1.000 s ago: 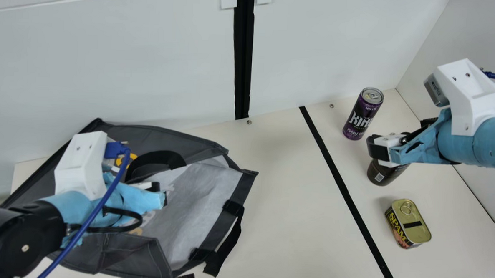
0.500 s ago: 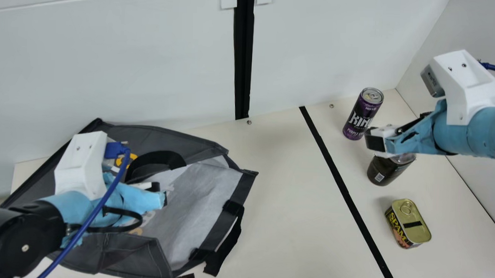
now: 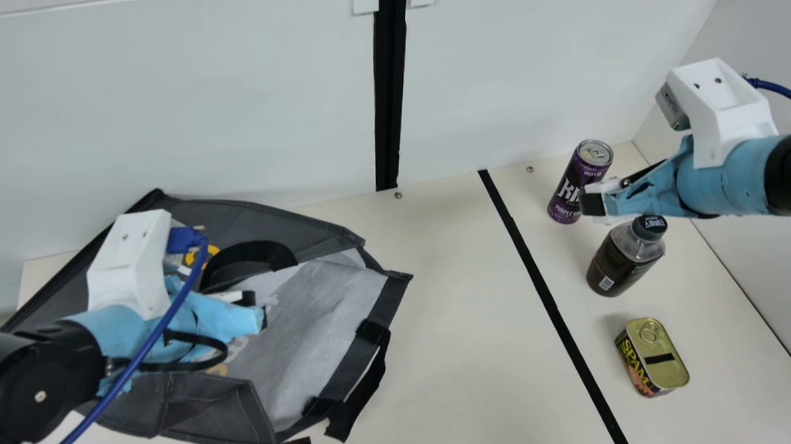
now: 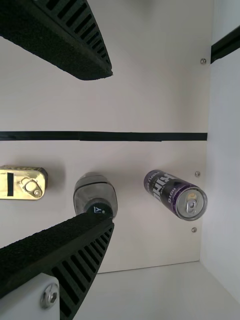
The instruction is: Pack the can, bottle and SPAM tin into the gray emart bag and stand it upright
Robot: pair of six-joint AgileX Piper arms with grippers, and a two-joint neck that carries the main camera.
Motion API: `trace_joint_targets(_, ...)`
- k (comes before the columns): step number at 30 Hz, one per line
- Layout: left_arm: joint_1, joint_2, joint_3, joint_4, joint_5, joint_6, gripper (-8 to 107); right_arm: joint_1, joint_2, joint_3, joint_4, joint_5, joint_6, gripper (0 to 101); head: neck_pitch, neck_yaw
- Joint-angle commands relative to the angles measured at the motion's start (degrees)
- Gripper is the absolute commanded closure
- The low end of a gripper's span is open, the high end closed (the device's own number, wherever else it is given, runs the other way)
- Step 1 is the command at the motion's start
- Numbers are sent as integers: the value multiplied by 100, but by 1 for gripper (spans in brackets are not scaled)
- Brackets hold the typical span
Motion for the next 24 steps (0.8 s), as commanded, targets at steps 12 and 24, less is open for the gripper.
trace_joint_targets(12, 0, 0, 0, 0, 0, 0, 107, 75, 1014, -761, -235, 5, 10, 6, -130, -14)
trace_joint_targets(24, 0, 0, 0, 0, 0, 0, 107, -16, 1947, -1479, -216, 5, -62, 6, -130, -14)
